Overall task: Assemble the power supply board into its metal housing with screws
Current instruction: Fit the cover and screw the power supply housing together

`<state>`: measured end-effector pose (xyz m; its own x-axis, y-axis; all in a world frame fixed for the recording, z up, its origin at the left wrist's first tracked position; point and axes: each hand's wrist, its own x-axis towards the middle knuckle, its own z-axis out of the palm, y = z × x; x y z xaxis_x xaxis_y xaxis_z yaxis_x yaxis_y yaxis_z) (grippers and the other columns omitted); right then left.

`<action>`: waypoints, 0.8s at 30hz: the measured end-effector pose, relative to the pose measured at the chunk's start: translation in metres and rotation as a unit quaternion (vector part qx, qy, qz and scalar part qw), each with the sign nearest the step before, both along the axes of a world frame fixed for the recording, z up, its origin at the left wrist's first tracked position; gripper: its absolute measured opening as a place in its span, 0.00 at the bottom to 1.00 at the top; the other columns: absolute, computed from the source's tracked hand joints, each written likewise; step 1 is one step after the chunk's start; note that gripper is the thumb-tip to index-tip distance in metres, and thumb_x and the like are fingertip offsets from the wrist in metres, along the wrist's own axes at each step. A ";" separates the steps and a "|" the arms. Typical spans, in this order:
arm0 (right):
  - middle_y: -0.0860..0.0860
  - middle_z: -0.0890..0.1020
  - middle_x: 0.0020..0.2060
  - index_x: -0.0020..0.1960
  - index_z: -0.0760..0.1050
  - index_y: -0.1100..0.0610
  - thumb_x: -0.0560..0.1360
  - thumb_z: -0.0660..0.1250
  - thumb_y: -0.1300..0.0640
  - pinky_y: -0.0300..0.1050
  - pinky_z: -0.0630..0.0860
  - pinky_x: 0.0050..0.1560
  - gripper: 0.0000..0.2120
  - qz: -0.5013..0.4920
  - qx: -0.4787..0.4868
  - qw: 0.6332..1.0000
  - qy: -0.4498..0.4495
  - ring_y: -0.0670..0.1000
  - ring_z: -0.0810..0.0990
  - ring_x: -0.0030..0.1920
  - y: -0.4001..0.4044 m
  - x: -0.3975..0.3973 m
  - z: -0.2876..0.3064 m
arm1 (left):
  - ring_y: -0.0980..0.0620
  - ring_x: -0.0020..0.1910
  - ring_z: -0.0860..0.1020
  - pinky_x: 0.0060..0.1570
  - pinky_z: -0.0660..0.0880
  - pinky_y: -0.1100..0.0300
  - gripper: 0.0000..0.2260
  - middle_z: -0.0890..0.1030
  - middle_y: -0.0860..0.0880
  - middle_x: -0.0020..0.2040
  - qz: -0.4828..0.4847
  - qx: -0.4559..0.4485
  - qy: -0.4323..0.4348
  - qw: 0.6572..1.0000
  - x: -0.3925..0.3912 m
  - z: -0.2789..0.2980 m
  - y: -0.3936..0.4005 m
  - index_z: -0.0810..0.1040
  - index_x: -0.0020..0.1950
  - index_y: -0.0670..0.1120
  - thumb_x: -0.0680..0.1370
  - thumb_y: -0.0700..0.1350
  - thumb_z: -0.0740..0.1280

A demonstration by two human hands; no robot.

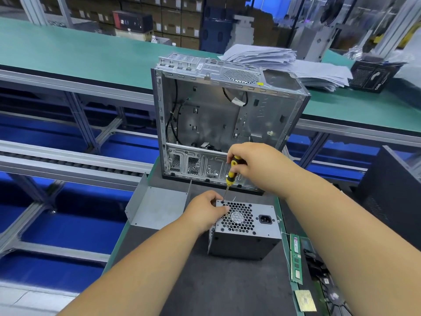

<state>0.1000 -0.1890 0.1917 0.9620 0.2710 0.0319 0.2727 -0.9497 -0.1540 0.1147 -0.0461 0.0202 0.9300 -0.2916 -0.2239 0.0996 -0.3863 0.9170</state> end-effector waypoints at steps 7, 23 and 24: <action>0.49 0.69 0.31 0.39 0.65 0.54 0.79 0.60 0.39 0.43 0.60 0.28 0.19 -0.059 -0.131 0.989 -0.040 0.50 0.67 0.31 0.010 0.004 0.001 | 0.65 0.23 0.73 0.24 0.67 0.69 0.09 0.74 0.54 0.38 0.000 0.005 -0.008 1.000 -0.002 0.000 0.000 0.74 0.46 0.58 0.74 0.50 0.73; 0.47 0.74 0.49 0.53 0.70 0.47 0.79 0.64 0.54 0.43 0.71 0.37 0.05 -0.066 0.118 0.990 0.044 0.48 0.77 0.40 0.003 -0.001 -0.008 | 0.61 0.32 0.73 0.30 0.68 0.67 0.07 0.74 0.55 0.37 0.007 0.042 -0.035 0.998 -0.003 -0.001 -0.001 0.74 0.48 0.57 0.75 0.52 0.72; 0.47 0.74 0.50 0.52 0.71 0.47 0.78 0.65 0.55 0.42 0.71 0.38 0.06 -0.058 0.132 0.989 0.037 0.48 0.77 0.41 0.002 -0.002 -0.010 | 0.60 0.33 0.73 0.31 0.68 0.67 0.08 0.74 0.55 0.37 0.007 0.042 -0.035 0.998 -0.002 -0.001 -0.001 0.75 0.50 0.56 0.75 0.52 0.72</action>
<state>0.0984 -0.1874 0.1821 0.9885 0.1505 0.0153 0.1431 -0.8978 -0.4165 0.1124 -0.0473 0.0195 0.9483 -0.2610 -0.1807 0.0420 -0.4610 0.8864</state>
